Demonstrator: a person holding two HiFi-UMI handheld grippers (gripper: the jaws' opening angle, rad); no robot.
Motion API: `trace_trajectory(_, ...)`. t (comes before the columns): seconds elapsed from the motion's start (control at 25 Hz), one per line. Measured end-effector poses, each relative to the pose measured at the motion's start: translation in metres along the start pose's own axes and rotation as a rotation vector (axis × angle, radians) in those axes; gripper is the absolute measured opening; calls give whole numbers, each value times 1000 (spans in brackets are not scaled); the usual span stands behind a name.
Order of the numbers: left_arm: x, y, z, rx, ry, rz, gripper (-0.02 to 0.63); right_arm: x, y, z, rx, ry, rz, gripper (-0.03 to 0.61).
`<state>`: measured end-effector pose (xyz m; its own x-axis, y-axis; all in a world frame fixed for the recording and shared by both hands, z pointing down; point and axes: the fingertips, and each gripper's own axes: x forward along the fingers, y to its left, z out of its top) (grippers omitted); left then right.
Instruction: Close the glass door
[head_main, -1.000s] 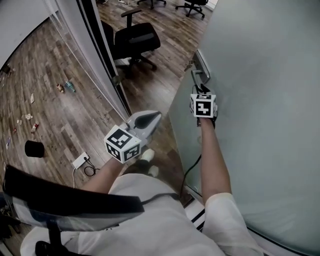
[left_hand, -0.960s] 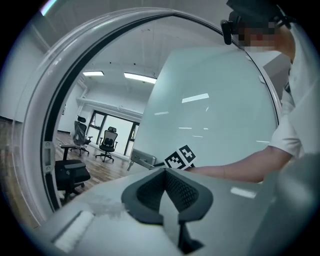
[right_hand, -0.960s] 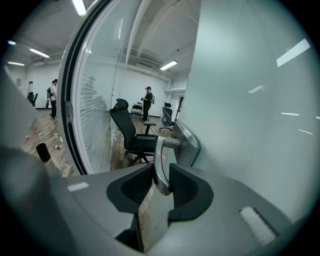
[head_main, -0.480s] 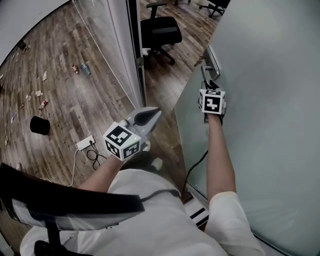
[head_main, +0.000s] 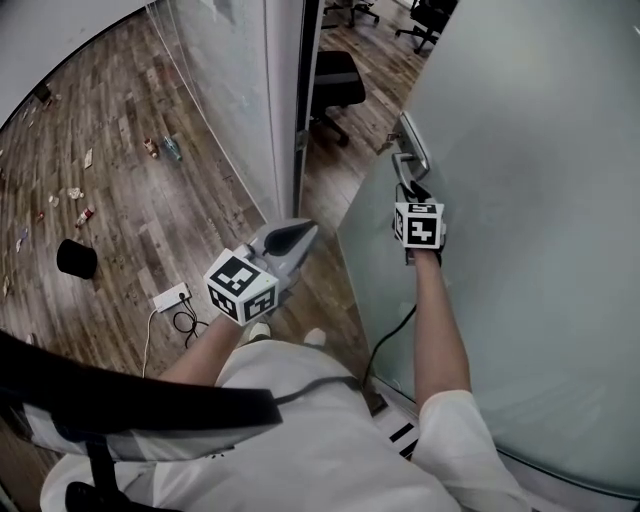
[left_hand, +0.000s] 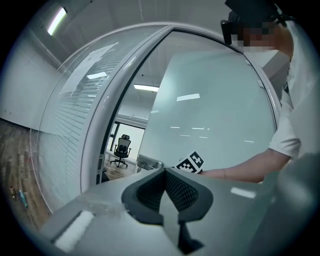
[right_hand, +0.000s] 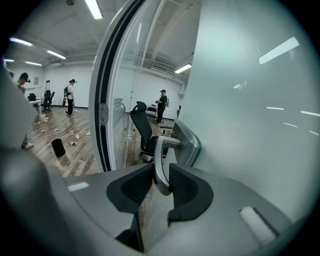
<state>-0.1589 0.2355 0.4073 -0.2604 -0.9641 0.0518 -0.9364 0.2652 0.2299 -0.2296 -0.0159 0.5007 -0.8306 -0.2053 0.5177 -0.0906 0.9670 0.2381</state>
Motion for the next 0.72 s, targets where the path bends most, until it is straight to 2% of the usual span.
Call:
trace_trajectory(0.36,-38,26,14,-2,-21,11,5,-16,34,1,-33,-26,49,106)
trace_trajectory(0.72,-54,13,17,-16,-21,-4,5,-45,62,5,-63,-52,91,106)
